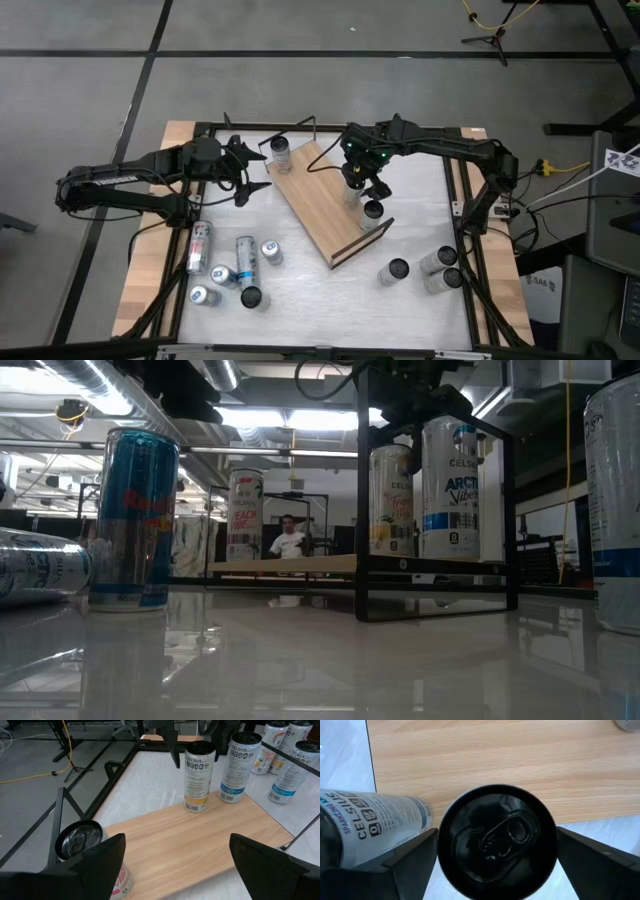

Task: Place canned beverage on shelf
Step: Put the top white-orange soda can on the shelf, then put the top blue soda can on the shelf

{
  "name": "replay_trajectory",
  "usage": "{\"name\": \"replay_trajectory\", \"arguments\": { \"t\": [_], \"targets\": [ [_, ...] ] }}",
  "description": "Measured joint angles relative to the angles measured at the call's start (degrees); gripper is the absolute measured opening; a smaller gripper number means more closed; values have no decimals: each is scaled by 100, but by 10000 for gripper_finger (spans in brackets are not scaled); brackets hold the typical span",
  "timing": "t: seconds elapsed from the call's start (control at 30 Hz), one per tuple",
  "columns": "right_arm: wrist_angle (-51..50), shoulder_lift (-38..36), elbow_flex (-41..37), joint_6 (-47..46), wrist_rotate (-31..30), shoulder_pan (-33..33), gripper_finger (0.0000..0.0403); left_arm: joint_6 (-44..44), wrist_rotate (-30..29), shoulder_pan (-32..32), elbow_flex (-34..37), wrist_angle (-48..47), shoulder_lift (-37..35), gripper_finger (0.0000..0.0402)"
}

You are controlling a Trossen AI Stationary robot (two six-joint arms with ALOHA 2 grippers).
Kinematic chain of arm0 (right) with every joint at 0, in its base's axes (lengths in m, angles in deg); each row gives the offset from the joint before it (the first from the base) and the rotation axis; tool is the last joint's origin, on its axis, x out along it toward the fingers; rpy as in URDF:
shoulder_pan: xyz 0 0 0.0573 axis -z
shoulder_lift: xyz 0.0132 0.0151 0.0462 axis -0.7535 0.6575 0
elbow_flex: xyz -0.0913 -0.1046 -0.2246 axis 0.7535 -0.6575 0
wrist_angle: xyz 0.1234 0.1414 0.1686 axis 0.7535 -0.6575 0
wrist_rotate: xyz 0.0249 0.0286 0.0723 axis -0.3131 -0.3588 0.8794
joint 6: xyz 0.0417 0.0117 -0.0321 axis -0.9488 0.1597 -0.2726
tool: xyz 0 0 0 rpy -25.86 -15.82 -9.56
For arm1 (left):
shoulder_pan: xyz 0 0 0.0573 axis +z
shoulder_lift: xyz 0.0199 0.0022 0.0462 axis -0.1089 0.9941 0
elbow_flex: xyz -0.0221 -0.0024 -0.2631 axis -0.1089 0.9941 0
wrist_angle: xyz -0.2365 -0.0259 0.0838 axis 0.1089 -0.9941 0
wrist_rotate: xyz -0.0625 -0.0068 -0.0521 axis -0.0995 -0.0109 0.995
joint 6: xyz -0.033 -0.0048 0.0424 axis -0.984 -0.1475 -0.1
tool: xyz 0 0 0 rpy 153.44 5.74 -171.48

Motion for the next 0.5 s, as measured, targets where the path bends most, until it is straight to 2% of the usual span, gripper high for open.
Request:
{"name": "replay_trajectory", "arguments": {
  "t": [0.37, 0.5],
  "targets": [
    [-976, -15, 810, -70, 0, 0, 379, -7, 3, -1, 0, 17, 0, 350],
    [-1495, -17, 1134, -353, 0, 1, 379, -169, 44, -21, 0, 600, 5, 350]
  ]
}}
